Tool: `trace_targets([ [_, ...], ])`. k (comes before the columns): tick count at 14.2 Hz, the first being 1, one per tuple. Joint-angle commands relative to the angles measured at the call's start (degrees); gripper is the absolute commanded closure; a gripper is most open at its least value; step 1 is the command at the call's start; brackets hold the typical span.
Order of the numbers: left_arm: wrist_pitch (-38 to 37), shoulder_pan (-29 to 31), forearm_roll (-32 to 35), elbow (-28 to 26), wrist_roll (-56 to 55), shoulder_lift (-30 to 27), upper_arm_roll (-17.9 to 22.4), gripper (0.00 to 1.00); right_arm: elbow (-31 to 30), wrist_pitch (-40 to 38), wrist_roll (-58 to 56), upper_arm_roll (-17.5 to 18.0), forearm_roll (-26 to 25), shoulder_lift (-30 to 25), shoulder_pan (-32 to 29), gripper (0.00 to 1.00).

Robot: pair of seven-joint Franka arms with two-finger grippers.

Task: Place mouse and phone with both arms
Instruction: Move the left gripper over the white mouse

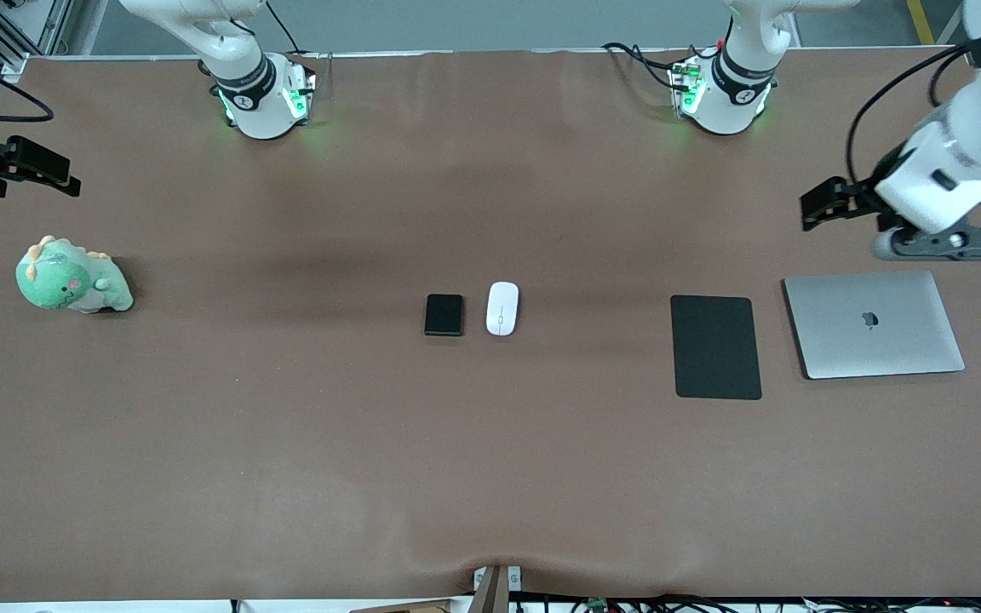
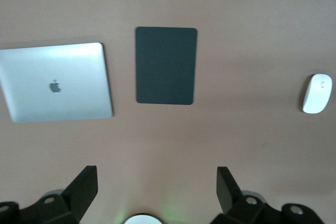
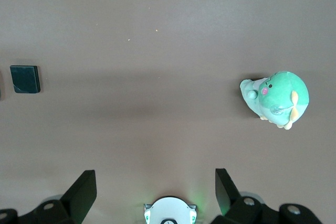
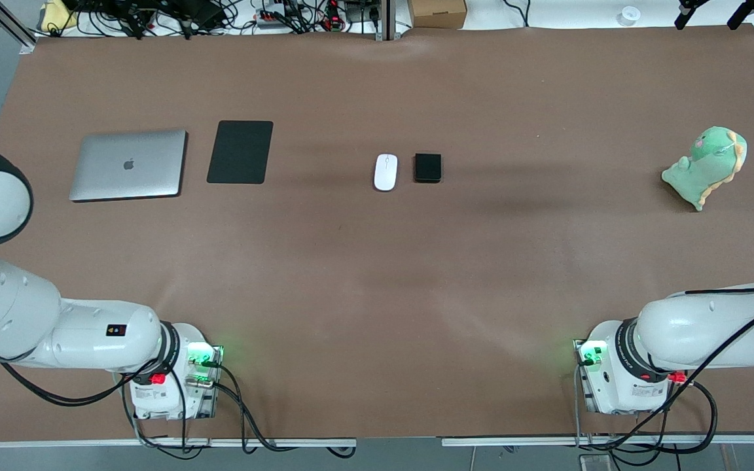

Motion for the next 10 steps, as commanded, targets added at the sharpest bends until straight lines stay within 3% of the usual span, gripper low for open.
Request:
trace_targets([
  [1, 0.69, 0.07, -0.27, 0.59, -4.55, 1.74, -3.54, 0.0, -0.64, -0.14, -0.78, 0.66, -0.45, -1.09, -0.97, 0.0],
  [10, 7.72, -1.94, -0.1, 0.32, -18.52, 8.5, -14.01, 0.0, -0.64, -0.23, -0.78, 0.66, -0.45, -1.09, -0.88, 0.0],
])
